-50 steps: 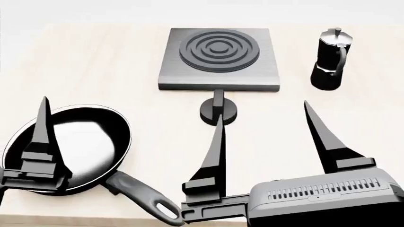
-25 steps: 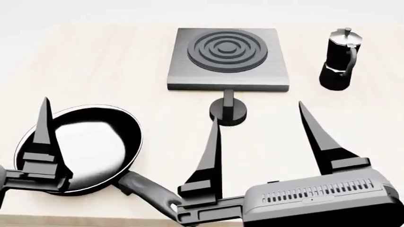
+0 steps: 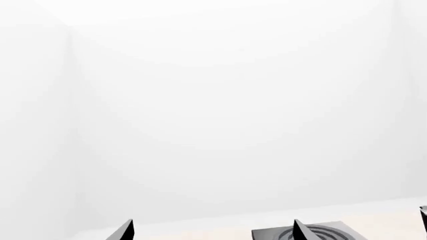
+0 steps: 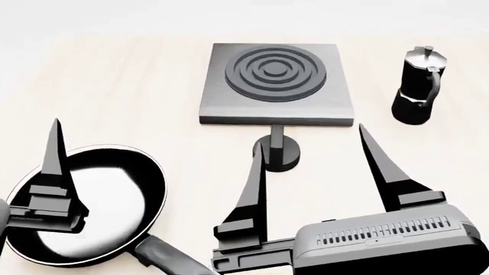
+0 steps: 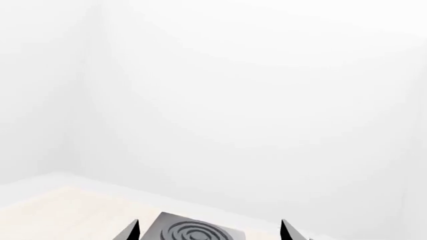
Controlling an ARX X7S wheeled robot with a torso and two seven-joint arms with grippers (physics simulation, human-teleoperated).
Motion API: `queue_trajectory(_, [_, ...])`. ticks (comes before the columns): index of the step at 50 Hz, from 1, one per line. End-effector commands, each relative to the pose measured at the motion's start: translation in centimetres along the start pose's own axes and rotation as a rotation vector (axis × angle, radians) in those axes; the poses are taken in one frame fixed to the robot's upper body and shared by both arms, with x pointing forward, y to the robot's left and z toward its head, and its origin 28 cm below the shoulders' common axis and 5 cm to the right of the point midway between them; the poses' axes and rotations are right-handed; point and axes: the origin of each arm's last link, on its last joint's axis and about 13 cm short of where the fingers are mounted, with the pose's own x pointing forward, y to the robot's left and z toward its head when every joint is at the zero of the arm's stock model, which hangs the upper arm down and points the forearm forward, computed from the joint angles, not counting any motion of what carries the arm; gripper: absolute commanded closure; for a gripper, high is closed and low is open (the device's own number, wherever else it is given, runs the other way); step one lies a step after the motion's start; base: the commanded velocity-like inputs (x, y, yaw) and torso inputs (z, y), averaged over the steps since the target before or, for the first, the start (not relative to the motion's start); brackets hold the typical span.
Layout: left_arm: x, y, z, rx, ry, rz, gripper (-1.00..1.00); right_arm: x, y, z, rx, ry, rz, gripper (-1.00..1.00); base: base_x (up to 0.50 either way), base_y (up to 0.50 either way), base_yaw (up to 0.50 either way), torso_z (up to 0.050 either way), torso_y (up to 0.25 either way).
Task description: Turn on the stove.
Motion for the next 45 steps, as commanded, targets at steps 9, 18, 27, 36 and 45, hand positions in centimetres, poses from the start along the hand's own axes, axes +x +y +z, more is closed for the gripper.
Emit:
queue_trajectory(9, [0.01,0.0,0.03,0.001,-0.001,0.001,-1.0,0.0,0.01,0.03,-0.004,0.003,-0.004,-1.0,0.23,0.0,0.0,0.0,0.0])
queue_trajectory(18, [0.01,-0.02,0.04,-0.002,-0.001,0.0,-1.0,-0.01,-0.05,0.0,-0.003,0.001,-0.005,-1.0,0.23,0.0,0.0,0.0,0.0])
queue_trajectory(27, [0.01,0.0,0.0,-0.002,0.0,0.002,-1.0,0.0,-0.05,-0.02,-0.006,0.003,-0.007,-1.0,0.21,0.0,0.0,0.0,0.0])
queue_trajectory(36, [0.03,-0.03,0.06,-0.006,0.0,0.002,-1.0,0.01,-0.12,0.02,-0.005,0.002,-0.008,-1.0,0.21,0.0,0.0,0.0,0.0])
queue_trajectory(45, [0.04,0.0,0.07,-0.003,-0.001,0.001,-1.0,0.01,-0.12,0.06,-0.006,0.001,-0.009,-1.0,0.21,0.0,0.0,0.0,0.0])
